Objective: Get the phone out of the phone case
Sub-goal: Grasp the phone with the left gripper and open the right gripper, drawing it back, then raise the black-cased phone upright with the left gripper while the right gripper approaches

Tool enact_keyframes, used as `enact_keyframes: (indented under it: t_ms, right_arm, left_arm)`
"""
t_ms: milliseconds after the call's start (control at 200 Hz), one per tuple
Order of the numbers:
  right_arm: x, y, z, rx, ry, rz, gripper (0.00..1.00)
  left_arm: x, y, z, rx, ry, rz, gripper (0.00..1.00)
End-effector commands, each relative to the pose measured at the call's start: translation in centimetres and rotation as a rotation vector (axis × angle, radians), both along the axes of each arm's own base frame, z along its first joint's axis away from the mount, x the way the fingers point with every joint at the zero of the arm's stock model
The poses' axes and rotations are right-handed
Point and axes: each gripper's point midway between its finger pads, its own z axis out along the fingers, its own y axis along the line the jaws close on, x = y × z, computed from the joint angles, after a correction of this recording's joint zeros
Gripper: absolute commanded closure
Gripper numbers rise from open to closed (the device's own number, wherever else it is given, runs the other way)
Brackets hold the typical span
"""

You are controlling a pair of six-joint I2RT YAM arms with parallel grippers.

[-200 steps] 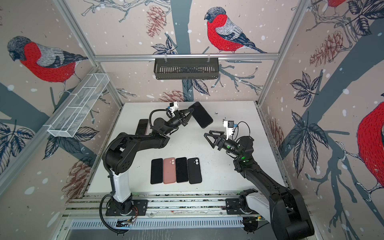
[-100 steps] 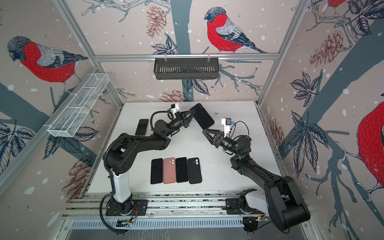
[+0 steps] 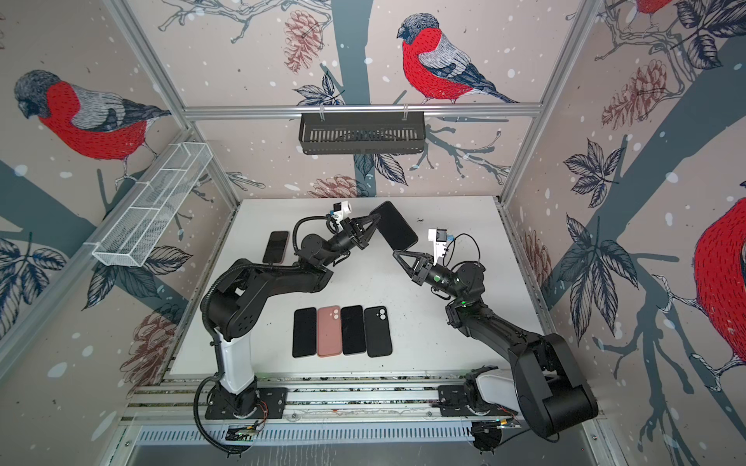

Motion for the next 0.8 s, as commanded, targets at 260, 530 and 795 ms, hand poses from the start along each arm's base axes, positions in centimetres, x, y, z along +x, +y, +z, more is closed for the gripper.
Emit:
enact_keyframes:
  t_ms: [260, 530, 795]
  right_arm:
    - [-0.4, 1.1, -3.3, -0.233, -0.144, 0.017, 0.99]
    - [2.8, -1.3, -5.8, -0.575, -0.300, -0.225, 0.99]
    - [5.5, -5.7, -4.4, -0.658, -0.303, -0.530, 0.81]
  left_arm:
    - [-1.6, -0.4, 2.0, -0.001, -0.084, -0.055, 1.00]
    - [-2.3, -1.1, 1.9, 0.057, -0.097, -0.101, 1.00]
    - [-2.6, 0.0, 2.4, 0.125, -0.129, -0.105, 1.00]
